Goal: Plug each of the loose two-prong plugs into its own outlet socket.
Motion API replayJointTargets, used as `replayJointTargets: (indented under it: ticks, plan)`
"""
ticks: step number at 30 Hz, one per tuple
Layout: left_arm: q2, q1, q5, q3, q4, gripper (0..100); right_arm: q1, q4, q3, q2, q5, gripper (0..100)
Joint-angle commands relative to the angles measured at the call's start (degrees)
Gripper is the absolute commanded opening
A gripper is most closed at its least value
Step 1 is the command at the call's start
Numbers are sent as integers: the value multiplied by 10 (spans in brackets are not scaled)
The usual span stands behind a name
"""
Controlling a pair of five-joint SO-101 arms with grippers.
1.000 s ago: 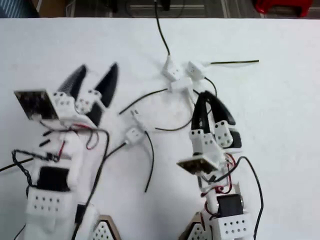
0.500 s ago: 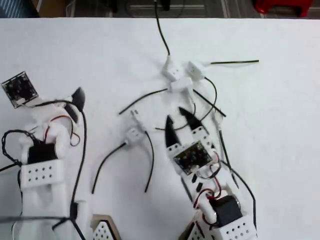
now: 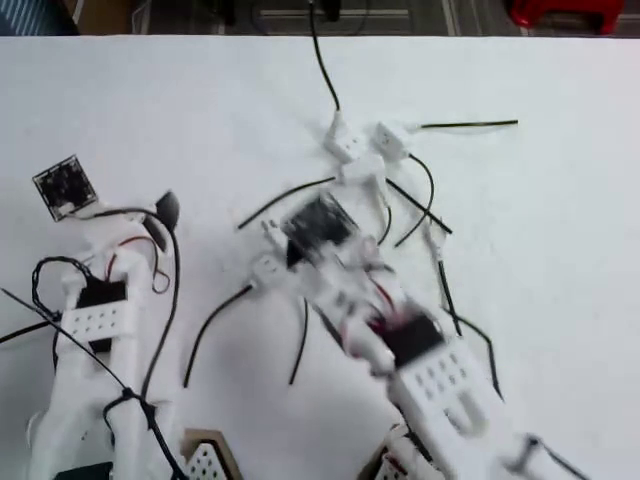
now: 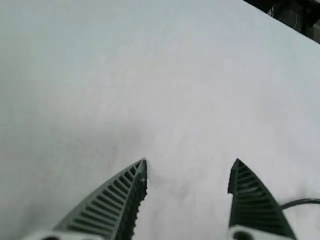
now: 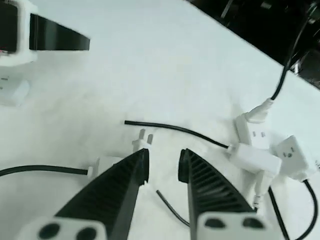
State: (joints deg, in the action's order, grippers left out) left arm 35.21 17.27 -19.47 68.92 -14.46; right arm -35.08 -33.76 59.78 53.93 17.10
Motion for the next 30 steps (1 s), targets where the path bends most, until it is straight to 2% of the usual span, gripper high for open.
replayJointTargets:
  ticks: [1,7,11,16,30]
  plan:
    - [-3,1,-4,4,49,267,-40,-50,-149,-200,-5,106]
    - [-6,1,-1,4,53,267,-67,-45,-237,-382,-6,121]
    - [-6,0,-1,4,53,267,-45,-44,-294,-480,-5,190]
    - [-6,-9,0,4,53,267,4,-44,-361,-571,-4,172]
    - [-6,-15,1,4,53,267,11,-44,-382,-624,0,172]
